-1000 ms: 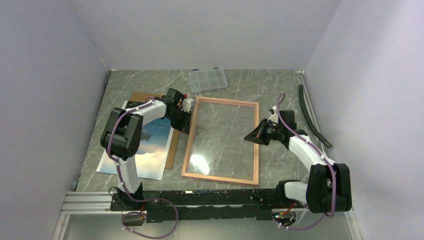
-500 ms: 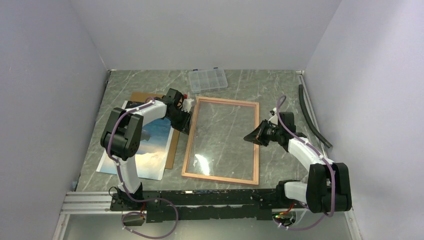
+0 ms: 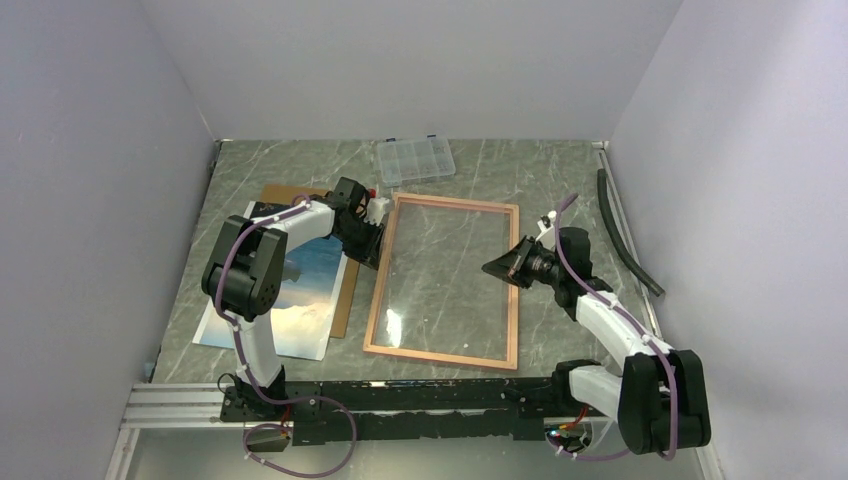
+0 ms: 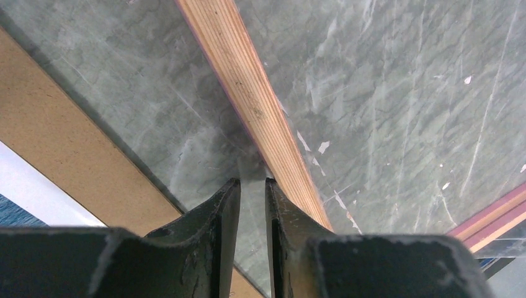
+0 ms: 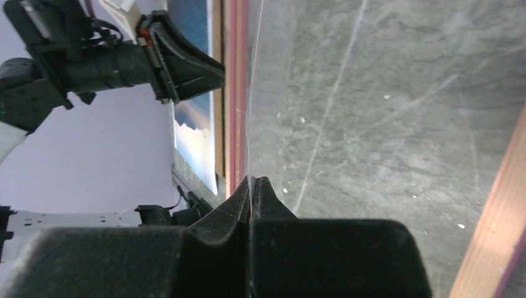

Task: Put the photo into the frame
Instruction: Place the photo frame item in the photo frame.

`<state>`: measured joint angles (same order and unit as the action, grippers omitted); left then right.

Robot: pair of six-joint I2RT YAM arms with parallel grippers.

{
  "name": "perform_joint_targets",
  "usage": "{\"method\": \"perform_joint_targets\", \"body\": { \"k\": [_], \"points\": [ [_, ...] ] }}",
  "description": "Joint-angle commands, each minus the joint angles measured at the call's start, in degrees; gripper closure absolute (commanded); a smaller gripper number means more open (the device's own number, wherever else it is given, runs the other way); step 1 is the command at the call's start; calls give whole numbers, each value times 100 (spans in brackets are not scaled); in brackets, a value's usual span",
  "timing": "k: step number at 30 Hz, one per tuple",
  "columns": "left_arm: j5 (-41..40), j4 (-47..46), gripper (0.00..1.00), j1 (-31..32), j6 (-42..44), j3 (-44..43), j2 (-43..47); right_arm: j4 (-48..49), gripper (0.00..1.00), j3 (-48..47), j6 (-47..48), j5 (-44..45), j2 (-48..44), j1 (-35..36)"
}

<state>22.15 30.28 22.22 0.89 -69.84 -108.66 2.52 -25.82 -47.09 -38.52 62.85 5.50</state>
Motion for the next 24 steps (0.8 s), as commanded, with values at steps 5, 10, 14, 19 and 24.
{"method": "perform_joint_targets", "body": {
  "k": [5, 10, 14, 19, 24],
  "points": [
    [180, 92, 72, 202, 21, 66, -103, 1449, 100, 183, -684, -358, -332, 197],
    [149, 109, 73, 195, 39, 63, -120, 1691, 100, 339, -772, -343, -713, 234],
    [135, 109, 74, 195, 28, 34, -114, 1578, 100, 361, -656, -328, -793, 242],
    [129, 109, 74, 195, 25, 33, -120, 1551, 100, 420, -619, -333, -716, 245],
    [102, 110, 75, 200, 43, 46, -108, 1549, 100, 471, -580, -291, -617, 261]
  ]
}}
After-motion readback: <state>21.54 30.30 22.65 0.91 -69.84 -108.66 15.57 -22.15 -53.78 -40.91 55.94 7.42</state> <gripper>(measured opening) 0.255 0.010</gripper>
